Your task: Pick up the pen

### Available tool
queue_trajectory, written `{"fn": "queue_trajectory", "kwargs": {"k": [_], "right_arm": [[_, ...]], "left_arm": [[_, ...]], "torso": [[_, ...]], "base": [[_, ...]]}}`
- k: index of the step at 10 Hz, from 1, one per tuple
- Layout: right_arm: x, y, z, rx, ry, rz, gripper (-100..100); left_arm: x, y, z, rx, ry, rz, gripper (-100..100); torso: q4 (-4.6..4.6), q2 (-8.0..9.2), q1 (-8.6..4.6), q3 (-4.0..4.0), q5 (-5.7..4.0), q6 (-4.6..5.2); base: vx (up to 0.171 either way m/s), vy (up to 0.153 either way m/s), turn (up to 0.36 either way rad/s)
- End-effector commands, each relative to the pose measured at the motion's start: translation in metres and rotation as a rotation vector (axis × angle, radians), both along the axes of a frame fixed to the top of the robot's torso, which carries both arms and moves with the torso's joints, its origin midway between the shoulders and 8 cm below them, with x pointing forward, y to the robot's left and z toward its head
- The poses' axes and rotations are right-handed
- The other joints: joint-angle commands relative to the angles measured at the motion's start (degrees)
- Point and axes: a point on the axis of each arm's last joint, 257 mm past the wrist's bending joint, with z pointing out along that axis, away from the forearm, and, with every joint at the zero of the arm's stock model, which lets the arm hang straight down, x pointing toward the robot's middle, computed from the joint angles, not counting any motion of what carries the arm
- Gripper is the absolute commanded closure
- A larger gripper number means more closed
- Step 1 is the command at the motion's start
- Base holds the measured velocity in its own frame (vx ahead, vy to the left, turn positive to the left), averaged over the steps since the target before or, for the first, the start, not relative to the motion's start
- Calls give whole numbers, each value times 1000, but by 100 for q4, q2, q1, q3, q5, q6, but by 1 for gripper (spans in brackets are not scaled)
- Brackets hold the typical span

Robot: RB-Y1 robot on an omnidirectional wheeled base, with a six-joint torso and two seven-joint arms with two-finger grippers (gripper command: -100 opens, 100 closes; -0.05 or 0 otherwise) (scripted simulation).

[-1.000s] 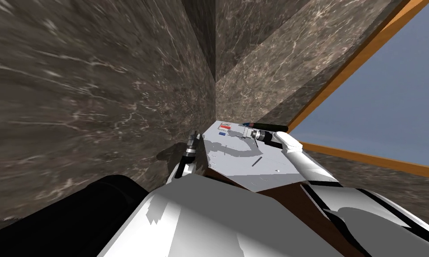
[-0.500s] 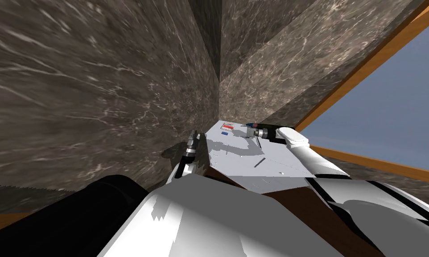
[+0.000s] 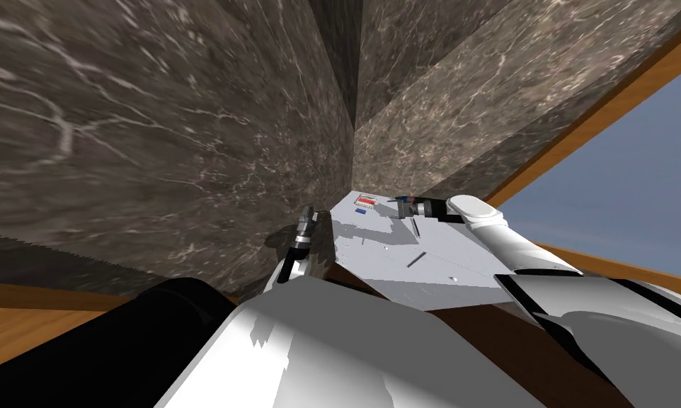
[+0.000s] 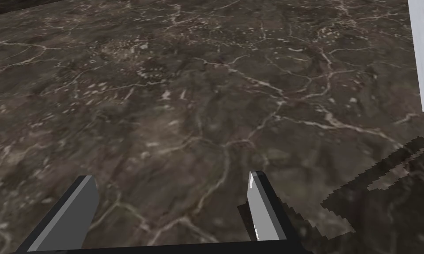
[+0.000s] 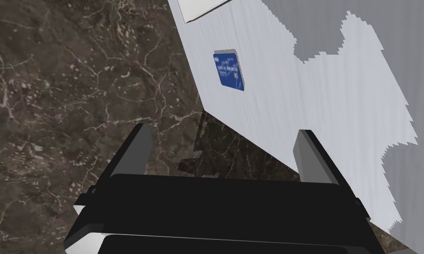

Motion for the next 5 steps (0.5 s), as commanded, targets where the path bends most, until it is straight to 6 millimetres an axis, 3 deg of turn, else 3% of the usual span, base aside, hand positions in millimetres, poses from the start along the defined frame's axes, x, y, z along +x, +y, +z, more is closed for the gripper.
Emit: {"fn": "queue_trajectory", "kwargs": {"k": [1,2,4,5], "right_arm": [[4,-6,-5,-24,0,-8,-100],[7,-26,-5,-122,-23,-1,-100],[10,-36,-11,-136,-11,-26,-100],[13,-62,-12,-230,-22,-33,-100]], "left_arm": [[0,0,0,0,0,0,0],[0,0,0,0,0,0,0],[0,0,0,0,0,0,0],[0,0,0,0,0,0,0]], "torso": [[0,0,0,0,0,0],[-1,-4,-1,-2,-1,1],[0,1,2,0,0,1],[0,-3,-1,-1,-1,2]], "base": [[-19,-1,1],[-36,9,201],[-29,2,41],[-37,3,168]]}}
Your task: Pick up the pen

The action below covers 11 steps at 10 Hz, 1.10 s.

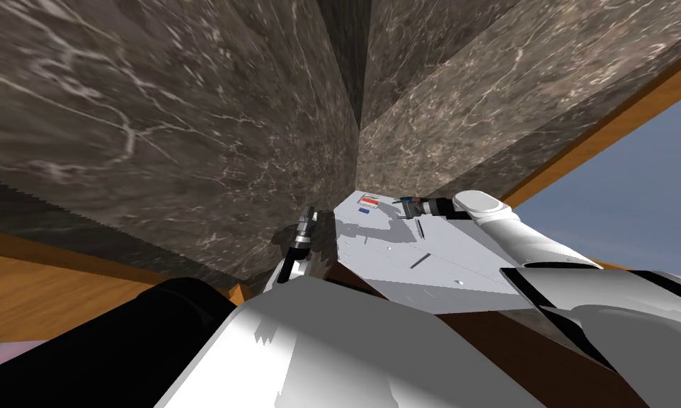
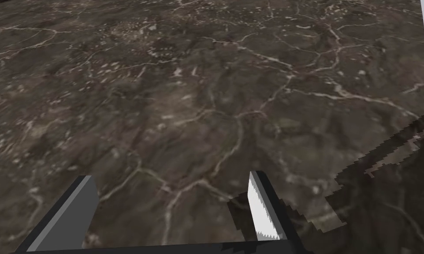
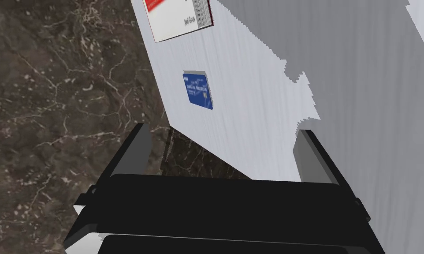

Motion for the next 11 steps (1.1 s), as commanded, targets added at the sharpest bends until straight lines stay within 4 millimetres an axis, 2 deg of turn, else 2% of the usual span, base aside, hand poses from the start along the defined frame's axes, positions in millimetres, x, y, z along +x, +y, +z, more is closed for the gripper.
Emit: {"fn": "queue_trajectory", "kwargs": {"k": [1,2,3,4,6,7,9,10,11], "right_arm": [[2,-20,-5,-57,3,-14,-100],[2,-47,-6,-135,4,-26,-100],[2,-52,-10,-156,8,-32,-100],[-1,-79,-10,-226,17,-44,-100],[-1,-83,-13,-248,21,-48,-100],[-5,-104,-11,-329,26,-39,-100],[-6,-113,-16,-332,42,-62,-100],[-13,-134,-15,-410,54,-54,-100],[-14,-142,-19,-408,68,-73,-100]], "left_arm": [[0,0,0,0,0,0,0],[0,0,0,0,0,0,0],[0,0,0,0,0,0,0],[0,0,0,0,0,0,0],[0,0,0,0,0,0,0],[0,0,0,0,0,0,0],[0,0,0,0,0,0,0],[0,0,0,0,0,0,0],[0,0,0,0,0,0,0]], "torso": [[0,0,0,0,0,0],[0,1,-2,0,-1,4],[1,4,-1,2,0,1],[1,4,-2,3,-2,6],[3,8,-2,6,-2,7],[1,0,-4,1,-2,7],[1,1,-2,1,-2,7],[0,-3,-6,-1,-3,7],[0,1,-2,0,-1,1]], "base": [[-40,-3,132],[-52,0,194],[-41,-2,93],[-60,9,198],[-36,1,29],[-37,7,217],[-27,-1,33],[-41,2,180],[-45,-4,105]]}}
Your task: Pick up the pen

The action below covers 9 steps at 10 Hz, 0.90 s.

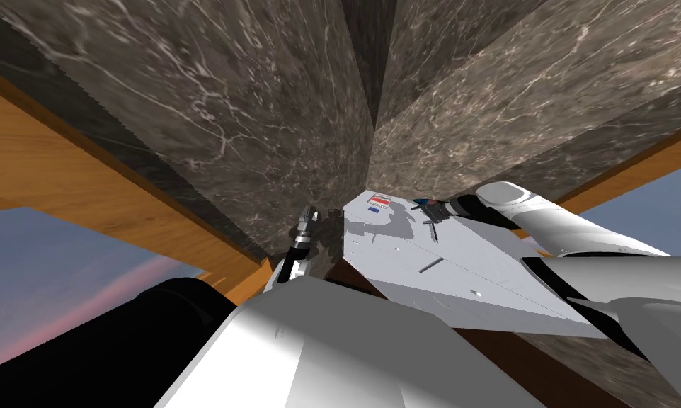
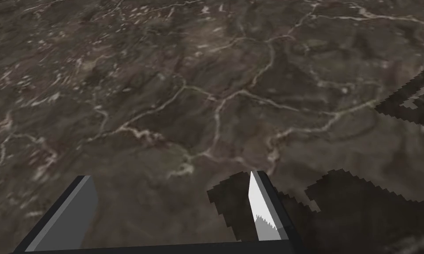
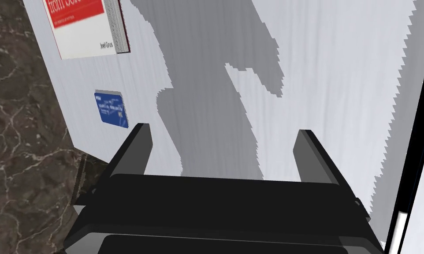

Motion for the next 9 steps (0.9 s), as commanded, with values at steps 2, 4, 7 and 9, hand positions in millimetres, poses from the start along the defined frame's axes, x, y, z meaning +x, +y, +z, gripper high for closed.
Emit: {"fn": "queue_trajectory", "kwargs": {"k": [2,4,7,9], "right_arm": [[-11,-24,-1,-88,28,8,-100],[-13,-32,-5,-78,41,-21,-100],[-39,-75,-10,-188,119,-33,-100],[-70,-109,-19,-259,218,-48,-100]], "left_arm": [[0,0,0,0,0,0,0],[0,0,0,0,0,0,0],[0,0,0,0,0,0,0],[0,0,0,0,0,0,0]], "torso": [[1,7,0,4,-1,0],[0,-3,-1,-2,-1,1],[-1,-1,0,-1,-1,1],[1,7,0,4,0,-3]], "base": [[-53,4,123],[-12,-2,-4],[-42,3,143],[-75,3,262]]}}
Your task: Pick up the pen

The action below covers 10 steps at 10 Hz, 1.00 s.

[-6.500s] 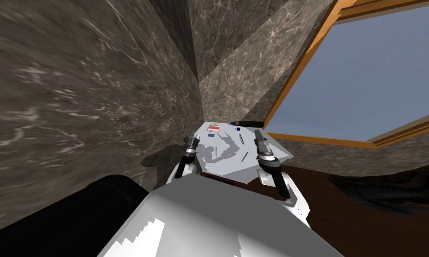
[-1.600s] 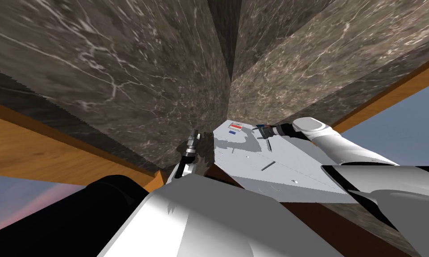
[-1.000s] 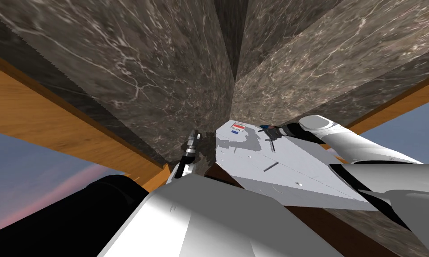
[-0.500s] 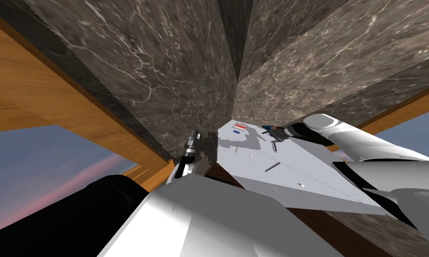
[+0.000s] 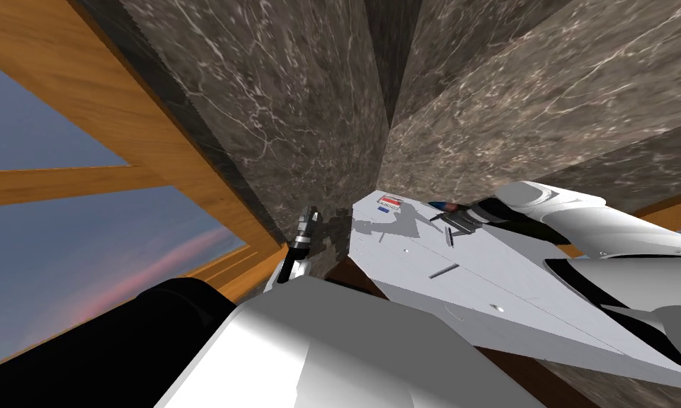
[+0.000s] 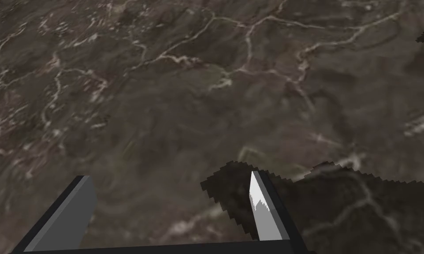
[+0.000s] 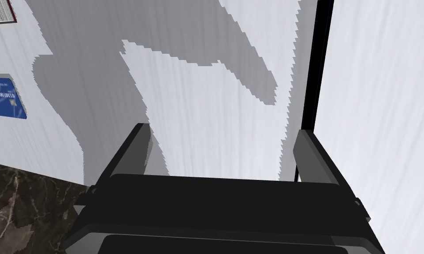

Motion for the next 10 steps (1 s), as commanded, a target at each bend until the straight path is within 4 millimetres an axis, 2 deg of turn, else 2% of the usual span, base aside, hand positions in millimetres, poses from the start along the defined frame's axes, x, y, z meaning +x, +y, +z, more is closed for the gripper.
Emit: {"fn": "queue_trajectory", "kwargs": {"k": [1,3,6,7,9,10], "right_arm": [[-6,-7,4,-31,25,23,-100],[-11,-15,0,-19,35,-11,-100],[-55,-43,-10,-76,180,-21,-100],[-57,-42,-11,-73,187,-20,-100],[-82,-48,-14,-77,274,-19,-100],[-83,-47,-14,-77,276,-18,-100]], "left_arm": [[0,0,0,0,0,0,0],[0,0,0,0,0,0,0],[0,0,0,0,0,0,0],[0,0,0,0,0,0,0],[0,0,0,0,0,0,0],[0,0,0,0,0,0,0]], "torso": [[0,0,0,0,0,0],[-1,-13,0,-6,1,6],[-3,-15,3,-9,1,1],[-1,-8,4,-4,2,2],[-2,-16,0,-8,2,2],[-3,-17,-1,-9,0,4]], "base": [[-59,17,44],[-13,10,-32],[-46,15,171],[-43,11,43],[-25,11,86],[-17,9,43]]}}
